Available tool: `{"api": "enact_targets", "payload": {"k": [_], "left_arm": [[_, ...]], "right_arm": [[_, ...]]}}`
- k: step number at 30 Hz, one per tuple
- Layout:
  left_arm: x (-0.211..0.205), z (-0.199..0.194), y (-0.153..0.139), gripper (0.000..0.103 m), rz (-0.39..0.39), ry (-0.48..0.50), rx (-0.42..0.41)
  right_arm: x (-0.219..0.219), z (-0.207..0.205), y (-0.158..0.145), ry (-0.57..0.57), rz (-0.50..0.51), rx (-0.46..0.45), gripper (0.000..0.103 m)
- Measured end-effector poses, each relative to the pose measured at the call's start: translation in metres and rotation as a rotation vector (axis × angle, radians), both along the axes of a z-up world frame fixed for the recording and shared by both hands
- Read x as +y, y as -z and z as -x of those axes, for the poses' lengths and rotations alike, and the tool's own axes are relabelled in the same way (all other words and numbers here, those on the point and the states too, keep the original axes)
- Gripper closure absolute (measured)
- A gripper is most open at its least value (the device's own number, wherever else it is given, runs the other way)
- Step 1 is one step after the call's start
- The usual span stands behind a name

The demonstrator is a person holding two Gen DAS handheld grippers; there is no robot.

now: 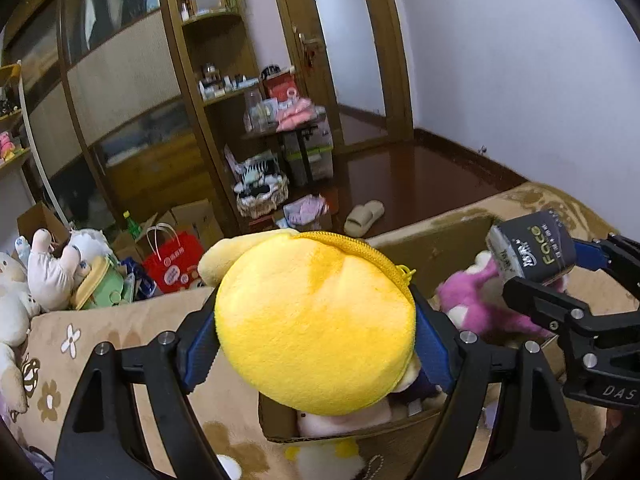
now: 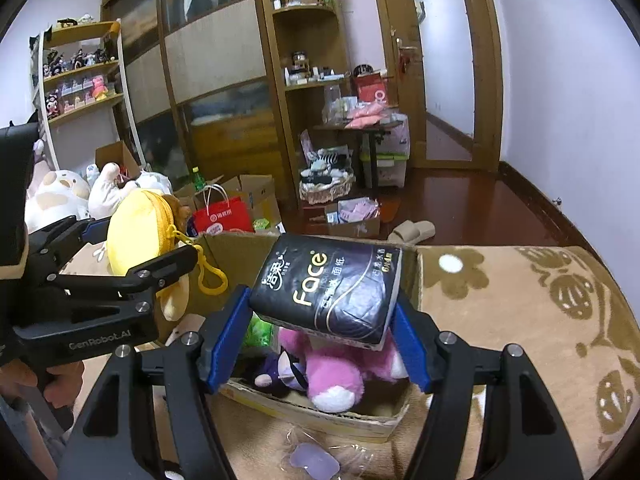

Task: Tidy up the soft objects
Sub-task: 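Lift the yellow plush and tissue pack over the box with both tools, then open both tools to drop the yellow plush and tissue pack into the box, then withdraw both tools and lower them toward the white pompom toy and clear bag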

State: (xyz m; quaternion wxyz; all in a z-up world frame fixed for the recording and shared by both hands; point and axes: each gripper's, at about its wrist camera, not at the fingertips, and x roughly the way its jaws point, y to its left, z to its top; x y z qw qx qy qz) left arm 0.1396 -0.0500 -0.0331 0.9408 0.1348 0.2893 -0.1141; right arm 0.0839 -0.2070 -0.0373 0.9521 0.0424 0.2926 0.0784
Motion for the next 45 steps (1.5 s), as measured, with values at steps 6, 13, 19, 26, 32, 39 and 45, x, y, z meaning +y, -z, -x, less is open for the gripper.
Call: {"api": "enact_targets", "payload": {"k": [6, 13, 19, 26, 32, 39, 45], "left_arm": [[0.005, -0.008, 0.01, 0.02, 0.026, -0.011, 0.05], [0.007, -0.008, 0.014, 0.019, 0.03, -0.013, 0.078], [0.008, -0.009, 0.014, 0.016, 0.043, -0.012, 0.091], [0.009, -0.011, 0.016, 0.015, 0.05, -0.018, 0.108], [0.011, -0.008, 0.014, 0.009, 0.071, -0.018, 0.121], [0.018, 0.001, 0.007, 0.009, 0.091, -0.043, 0.113], [0.03, 0.011, 0.0, 0.008, 0.103, -0.062, 0.139]], "right_arm": [[0.007, -0.004, 0.012, -0.016, 0.035, 0.019, 0.031], [0.014, 0.001, 0.013, -0.018, 0.065, 0.013, 0.03], [0.013, 0.001, 0.014, -0.021, 0.067, 0.013, 0.03], [0.01, 0.0, 0.017, -0.016, 0.07, 0.01, 0.025], [0.008, 0.003, 0.015, -0.011, 0.075, 0.003, 0.022], [0.005, 0.01, 0.007, 0.015, 0.079, -0.014, 0.012], [-0.007, 0.023, -0.001, 0.056, 0.056, -0.022, 0.003]]}}
